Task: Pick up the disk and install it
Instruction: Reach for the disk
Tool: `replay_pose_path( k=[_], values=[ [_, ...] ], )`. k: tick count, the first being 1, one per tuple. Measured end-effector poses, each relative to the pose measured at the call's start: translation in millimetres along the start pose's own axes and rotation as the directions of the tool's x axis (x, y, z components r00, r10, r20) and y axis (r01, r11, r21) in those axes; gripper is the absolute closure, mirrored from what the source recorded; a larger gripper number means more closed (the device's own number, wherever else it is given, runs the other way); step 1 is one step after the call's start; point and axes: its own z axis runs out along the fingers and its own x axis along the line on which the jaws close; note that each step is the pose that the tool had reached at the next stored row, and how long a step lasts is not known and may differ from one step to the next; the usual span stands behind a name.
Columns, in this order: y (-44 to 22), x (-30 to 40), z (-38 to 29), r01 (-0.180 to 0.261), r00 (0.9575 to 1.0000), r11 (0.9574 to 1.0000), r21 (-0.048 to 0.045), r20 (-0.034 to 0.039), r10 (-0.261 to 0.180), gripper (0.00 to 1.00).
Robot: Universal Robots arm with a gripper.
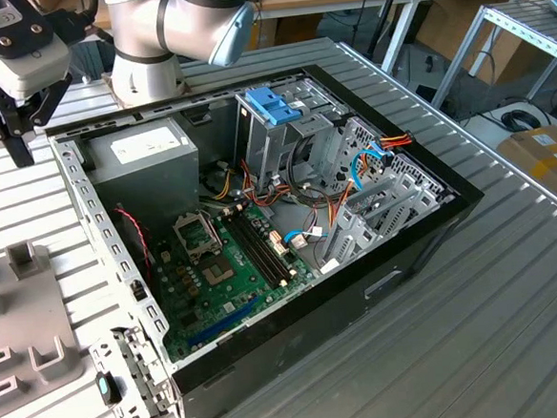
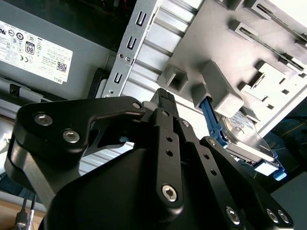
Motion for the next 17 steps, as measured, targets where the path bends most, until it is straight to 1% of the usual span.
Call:
replay_pose_path(
  k=[3, 17],
  values=[
    [-0.2, 2.0, -0.1, 0.0, 1.0, 1.0, 0.0005, 0.0, 0.0, 0.89],
    [-0.5, 6.7, -0.2, 0.0, 1.0, 1.0, 0.0018, 0.0001, 0.0, 0.89]
  ],
)
